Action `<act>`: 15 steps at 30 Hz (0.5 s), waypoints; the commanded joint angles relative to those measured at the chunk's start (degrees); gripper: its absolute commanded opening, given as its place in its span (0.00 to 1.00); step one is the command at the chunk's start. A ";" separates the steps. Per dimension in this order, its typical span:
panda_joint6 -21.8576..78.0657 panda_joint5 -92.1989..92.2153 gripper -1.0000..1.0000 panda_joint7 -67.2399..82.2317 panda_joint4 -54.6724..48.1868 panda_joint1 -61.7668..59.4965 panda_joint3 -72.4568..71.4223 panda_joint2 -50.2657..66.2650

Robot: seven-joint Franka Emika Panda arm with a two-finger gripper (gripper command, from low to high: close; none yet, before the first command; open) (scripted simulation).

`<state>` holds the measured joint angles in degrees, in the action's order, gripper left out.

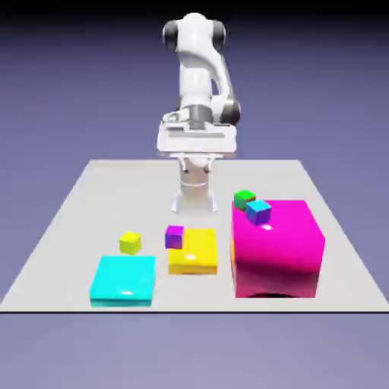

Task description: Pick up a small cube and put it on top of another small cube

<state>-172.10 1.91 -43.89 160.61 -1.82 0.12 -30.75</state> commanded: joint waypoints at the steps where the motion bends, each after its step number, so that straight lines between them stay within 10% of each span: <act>1: 1.59 1.59 0.50 -1.19 -0.33 -2.08 0.10 1.59; 15: 23.77 23.75 0.50 -17.81 -4.87 -31.15 1.49 23.79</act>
<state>-148.33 25.65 -61.69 155.74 -32.92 1.61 -6.96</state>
